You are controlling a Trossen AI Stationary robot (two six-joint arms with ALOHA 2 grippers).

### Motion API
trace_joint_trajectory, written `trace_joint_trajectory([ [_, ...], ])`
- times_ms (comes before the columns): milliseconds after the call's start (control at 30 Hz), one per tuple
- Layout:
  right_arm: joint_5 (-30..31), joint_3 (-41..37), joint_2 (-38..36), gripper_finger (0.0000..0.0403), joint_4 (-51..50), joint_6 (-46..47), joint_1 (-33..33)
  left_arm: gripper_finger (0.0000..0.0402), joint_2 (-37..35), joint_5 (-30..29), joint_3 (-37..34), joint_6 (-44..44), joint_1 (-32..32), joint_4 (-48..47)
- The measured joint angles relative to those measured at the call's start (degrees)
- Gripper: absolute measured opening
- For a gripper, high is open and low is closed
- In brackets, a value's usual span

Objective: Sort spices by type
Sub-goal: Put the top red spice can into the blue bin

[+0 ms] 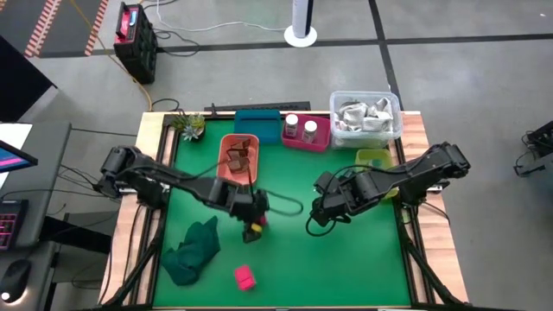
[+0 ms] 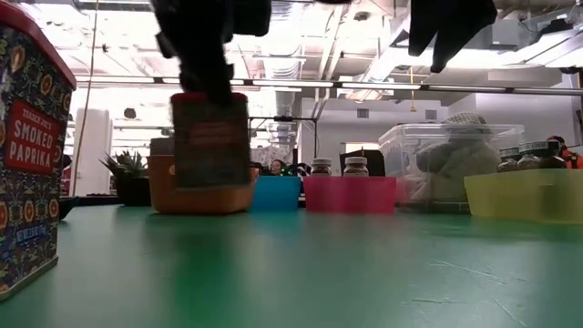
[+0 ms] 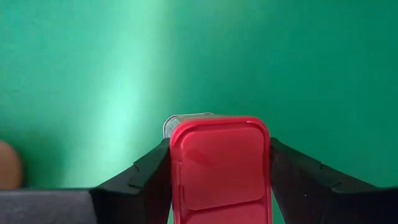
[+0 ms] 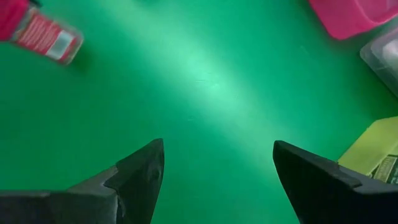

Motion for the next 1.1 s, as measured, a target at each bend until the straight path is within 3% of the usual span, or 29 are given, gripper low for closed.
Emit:
trace_joint_trajectory([
  [300, -3.0, -0.7, -0.1, 0.0324, -0.5, 3.7, -0.8, 0.0216, -2.1, 2.4, 2.5, 3.0, 9.4, -1.6],
  [600, -9.9, -9.4, 0.0, 0.0324, 10.1, 4.9, -1.9, 0.0215, -2.1, 5.3, 10.6, 6.2, 19.0, -4.3],
  [833, -10.5, -11.5, -0.1, 0.0324, 11.6, 6.7, -1.5, 0.0215, -2.1, 6.3, 15.0, 8.2, 25.8, -5.8],
  [1100, -10.6, -12.8, -0.1, 0.0324, 17.5, 6.6, -0.5, 0.0215, -2.1, 6.1, 16.1, 9.0, 38.7, -5.9],
])
